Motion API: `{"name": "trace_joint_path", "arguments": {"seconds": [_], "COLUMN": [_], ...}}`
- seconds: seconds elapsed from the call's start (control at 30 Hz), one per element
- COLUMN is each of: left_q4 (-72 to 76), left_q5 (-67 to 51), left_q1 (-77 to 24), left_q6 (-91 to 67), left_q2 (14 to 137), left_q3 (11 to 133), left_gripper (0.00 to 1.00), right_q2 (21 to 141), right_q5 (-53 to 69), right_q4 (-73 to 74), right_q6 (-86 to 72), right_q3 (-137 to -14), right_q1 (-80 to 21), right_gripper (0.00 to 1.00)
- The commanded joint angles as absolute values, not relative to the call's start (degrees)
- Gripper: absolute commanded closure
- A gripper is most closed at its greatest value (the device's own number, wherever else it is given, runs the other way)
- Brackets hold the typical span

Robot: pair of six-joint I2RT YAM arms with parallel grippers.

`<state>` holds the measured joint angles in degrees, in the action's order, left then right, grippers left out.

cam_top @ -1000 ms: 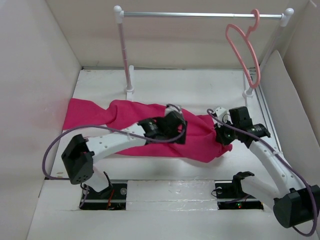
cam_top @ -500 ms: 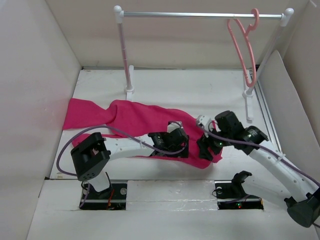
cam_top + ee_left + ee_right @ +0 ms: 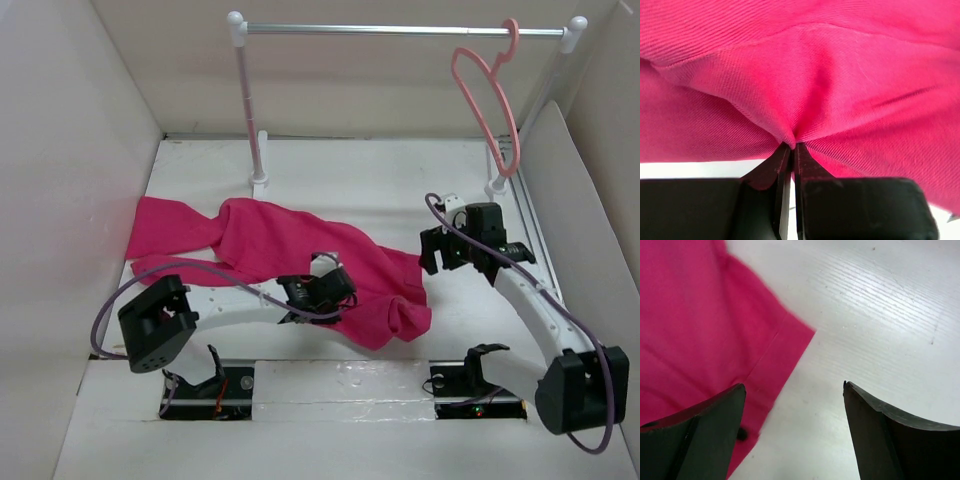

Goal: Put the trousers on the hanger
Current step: Fold the trousers

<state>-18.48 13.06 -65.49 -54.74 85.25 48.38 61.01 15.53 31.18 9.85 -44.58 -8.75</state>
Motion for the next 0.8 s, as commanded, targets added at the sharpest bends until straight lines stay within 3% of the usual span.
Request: {"name": "trace_joint_path", "arguments": {"seconds": [0.0, 0.3, 0.47, 0.53, 0.57, 0.6, 0.63, 0.67, 0.77], "left_q4": [-22.86, -21.36, -22.67, -22.42, -22.59, -22.59, -22.94, -23.20, -26.27], "left_q5": [12.40, 11.69, 12.65, 12.57, 12.66, 12.66, 13.00, 13.09, 14.32], "left_q1": [-65.82, -67.68, -67.68, -67.68, -67.68, -67.68, -67.68, -67.68, -67.68], "left_q6": [-56.69, -58.36, -57.66, -57.39, -56.96, -56.95, -56.78, -56.52, -54.68], "left_q2": [81.84, 82.00, 81.83, 81.48, 81.30, 81.30, 80.86, 80.60, 79.19], "left_q3": [43.26, 43.77, 44.56, 44.74, 45.52, 45.53, 46.57, 47.19, 52.45], "left_gripper": [1.00, 1.00, 1.00, 1.00, 1.00, 1.00, 1.00, 1.00, 1.00], "right_q2": [65.99, 75.32, 69.98, 67.43, 68.46, 68.47, 69.25, 69.87, 66.12], "right_q5": [17.40, 22.85, 18.83, 17.84, 20.19, 20.21, 22.04, 22.93, 21.98], "right_q4": [18.11, 0.53, -0.88, -2.36, -5.07, -5.10, -5.10, -5.10, -1.50], "right_q6": [7.13, -4.56, -7.90, -8.70, -7.74, -7.73, -6.17, -5.46, -3.87], "right_q3": [-43.94, -32.53, -24.72, -22.60, -21.72, -21.71, -22.23, -23.89, -28.36], "right_q1": [-8.00, -12.56, -13.89, -13.28, -12.23, -11.69, -10.99, -10.29, -6.34], "right_gripper": [0.16, 0.20, 0.28, 0.39, 0.65, 0.65, 0.77, 1.00, 1.00]}}
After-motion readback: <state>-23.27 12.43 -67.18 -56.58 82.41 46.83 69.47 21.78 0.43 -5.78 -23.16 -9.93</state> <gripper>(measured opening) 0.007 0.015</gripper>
